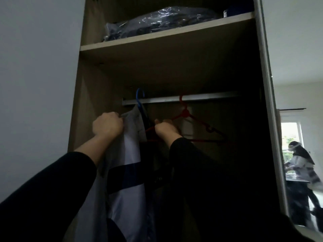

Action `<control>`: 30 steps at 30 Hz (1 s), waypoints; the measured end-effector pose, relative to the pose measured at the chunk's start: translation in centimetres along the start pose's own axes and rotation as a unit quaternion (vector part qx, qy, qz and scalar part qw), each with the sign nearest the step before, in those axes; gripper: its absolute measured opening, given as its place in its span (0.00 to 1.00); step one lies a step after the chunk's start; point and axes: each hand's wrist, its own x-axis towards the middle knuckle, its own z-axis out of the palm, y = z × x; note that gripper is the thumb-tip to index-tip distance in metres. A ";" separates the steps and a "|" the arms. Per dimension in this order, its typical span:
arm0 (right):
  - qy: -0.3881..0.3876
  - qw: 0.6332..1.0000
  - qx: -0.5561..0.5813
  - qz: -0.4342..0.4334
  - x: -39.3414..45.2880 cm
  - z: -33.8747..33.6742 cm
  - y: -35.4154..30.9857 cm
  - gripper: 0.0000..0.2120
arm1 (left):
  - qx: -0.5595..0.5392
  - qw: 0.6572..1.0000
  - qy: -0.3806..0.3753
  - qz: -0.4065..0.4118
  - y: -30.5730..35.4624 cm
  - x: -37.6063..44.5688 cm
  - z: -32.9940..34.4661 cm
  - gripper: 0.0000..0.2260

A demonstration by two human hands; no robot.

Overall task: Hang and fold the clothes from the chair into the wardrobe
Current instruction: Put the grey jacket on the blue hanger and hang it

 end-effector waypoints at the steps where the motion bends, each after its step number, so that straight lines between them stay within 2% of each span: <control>1: 0.006 1.000 0.010 -0.008 -0.1 0.1 -0.1 0.24 | -0.005 1.000 -0.008 -0.005 0.3 0.2 0.3 0.15; 6: 0.005 0.998 0.057 -0.025 0.5 -0.3 -0.4 0.26 | -0.012 1.000 -0.018 -0.008 1.2 1.3 1.0 0.17; 13: -0.011 0.998 -0.037 -0.043 1.6 0.6 0.3 0.24 | 0.011 0.999 -0.004 0.050 0.1 1.9 3.0 0.17; 16: -0.006 0.999 -0.038 -0.038 1.8 1.2 0.7 0.24 | 0.017 0.998 0.006 0.063 -0.2 2.3 3.3 0.18; 19: 0.018 0.999 -0.028 -0.035 2.1 1.6 1.1 0.24 | 0.037 0.996 0.025 0.080 -0.7 2.7 3.8 0.18; 24: 0.073 0.996 -0.036 -0.038 2.3 1.6 1.8 0.17 | 0.053 0.993 0.028 0.097 -1.4 3.0 4.4 0.18; 30: 0.120 0.991 0.053 -0.012 2.2 1.0 2.2 0.15 | 0.068 0.992 0.036 0.100 -1.8 2.8 4.8 0.15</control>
